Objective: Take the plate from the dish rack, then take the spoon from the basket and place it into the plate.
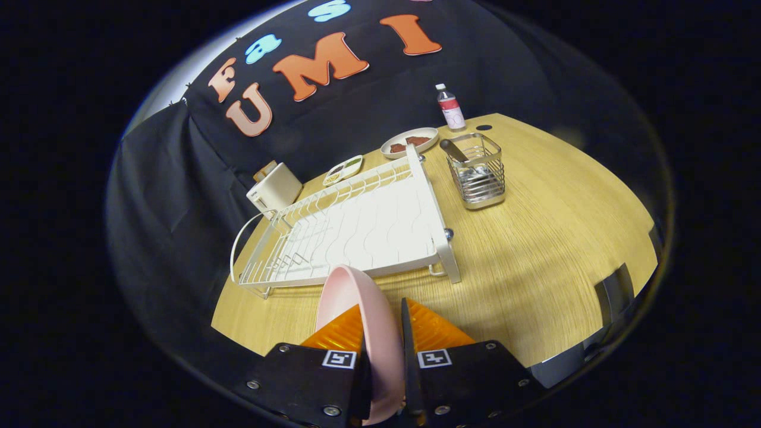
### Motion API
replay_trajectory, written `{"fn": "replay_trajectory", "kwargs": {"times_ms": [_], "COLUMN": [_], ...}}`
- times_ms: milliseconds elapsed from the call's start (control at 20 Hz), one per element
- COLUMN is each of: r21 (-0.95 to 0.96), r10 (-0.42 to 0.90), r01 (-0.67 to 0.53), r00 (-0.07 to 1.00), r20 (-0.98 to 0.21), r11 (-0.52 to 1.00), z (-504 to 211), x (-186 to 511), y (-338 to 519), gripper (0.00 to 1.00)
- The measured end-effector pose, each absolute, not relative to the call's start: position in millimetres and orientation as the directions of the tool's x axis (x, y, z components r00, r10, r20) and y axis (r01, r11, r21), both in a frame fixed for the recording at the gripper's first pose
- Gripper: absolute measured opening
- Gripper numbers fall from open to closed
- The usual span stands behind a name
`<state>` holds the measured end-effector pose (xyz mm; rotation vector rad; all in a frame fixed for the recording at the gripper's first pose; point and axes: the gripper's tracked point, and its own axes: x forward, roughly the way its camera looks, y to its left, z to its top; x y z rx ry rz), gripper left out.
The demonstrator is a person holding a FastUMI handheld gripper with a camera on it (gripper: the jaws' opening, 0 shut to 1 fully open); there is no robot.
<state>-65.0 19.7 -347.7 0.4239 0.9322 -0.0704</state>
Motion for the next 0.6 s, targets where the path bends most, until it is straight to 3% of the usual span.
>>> {"fn": "replay_trajectory", "kwargs": {"times_ms": [250, 600], "r21": [0.407, 0.352], "r10": [0.161, 0.067], "r01": [0.303, 0.369], "r00": [0.597, 0.603], "r20": [-0.786, -0.795], "r11": [0.862, 0.860], "z": [-370, -391], "x": [-71, -63], "y": [17, -5], "gripper": [0.23, 0.23]}}
